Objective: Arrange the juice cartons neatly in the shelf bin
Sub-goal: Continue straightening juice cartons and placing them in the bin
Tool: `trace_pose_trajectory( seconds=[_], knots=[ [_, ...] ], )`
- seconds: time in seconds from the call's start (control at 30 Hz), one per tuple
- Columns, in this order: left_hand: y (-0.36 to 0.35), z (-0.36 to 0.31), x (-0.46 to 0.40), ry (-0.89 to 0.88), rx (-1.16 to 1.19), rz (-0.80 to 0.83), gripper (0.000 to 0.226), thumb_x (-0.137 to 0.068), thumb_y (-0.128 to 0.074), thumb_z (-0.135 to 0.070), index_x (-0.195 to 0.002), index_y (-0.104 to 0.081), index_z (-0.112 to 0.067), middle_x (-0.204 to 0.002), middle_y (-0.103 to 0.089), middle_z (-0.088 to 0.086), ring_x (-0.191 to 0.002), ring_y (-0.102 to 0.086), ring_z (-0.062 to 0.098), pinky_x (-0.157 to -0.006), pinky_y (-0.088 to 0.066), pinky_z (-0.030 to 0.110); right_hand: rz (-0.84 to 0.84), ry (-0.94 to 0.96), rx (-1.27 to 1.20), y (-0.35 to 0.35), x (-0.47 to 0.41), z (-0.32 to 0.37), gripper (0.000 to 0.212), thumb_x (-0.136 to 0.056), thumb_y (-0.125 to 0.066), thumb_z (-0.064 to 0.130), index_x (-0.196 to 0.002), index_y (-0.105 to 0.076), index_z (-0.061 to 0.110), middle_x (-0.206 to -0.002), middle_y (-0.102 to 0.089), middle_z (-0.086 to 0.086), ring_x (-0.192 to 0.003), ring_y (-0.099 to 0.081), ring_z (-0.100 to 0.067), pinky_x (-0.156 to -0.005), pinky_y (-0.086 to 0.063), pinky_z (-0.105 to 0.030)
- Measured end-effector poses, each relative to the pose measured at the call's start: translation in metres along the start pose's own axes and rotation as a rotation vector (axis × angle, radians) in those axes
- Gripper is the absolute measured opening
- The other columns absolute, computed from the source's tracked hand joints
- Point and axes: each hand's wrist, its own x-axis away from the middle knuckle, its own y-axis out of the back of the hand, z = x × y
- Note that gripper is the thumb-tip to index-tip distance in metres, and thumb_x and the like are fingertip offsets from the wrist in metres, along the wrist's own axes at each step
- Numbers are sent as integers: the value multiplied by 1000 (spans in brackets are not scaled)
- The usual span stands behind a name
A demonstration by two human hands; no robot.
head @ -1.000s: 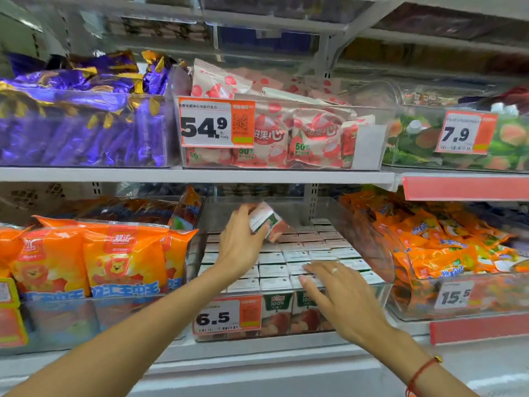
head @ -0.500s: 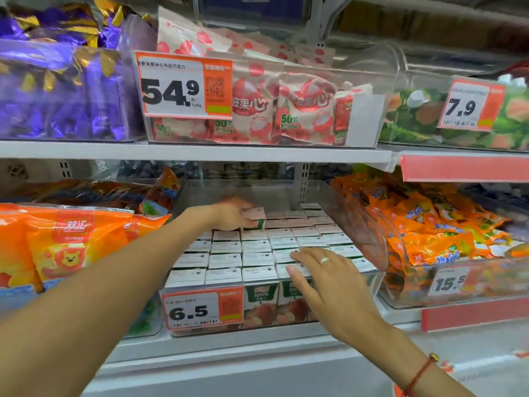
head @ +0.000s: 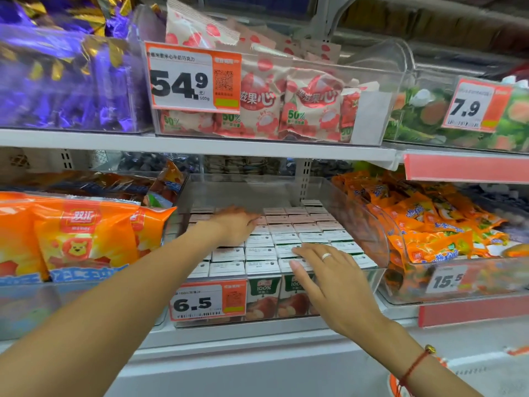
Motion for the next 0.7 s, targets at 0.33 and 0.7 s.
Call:
trace_pose_trajectory(
  seconds=[0.33, 0.7],
  knots=[
    [1, -54, 139, -114, 156, -453, 36, -103, -37, -37, -132, -55, -28, -141, -51, -11, -129, -44, 13, -106, -39, 35, 311, 49, -239, 44, -14, -8, 31, -101, -45, 39, -125, -63, 30, -131, -59, 10, -120, -52, -12, -94, -42, -29],
    [-34, -14, 181, -120, 49, -412, 45, -104, -27, -43, -147, -35, -34, -148, -40, -13, -136, -34, 7, -111, -27, 25, 635, -132, 83, 66, -72, 29, 46, -85, -66, 51, -67, -52, 11, -72, -54, -6, -60, -49, -22, -57, -40, -34]
  ],
)
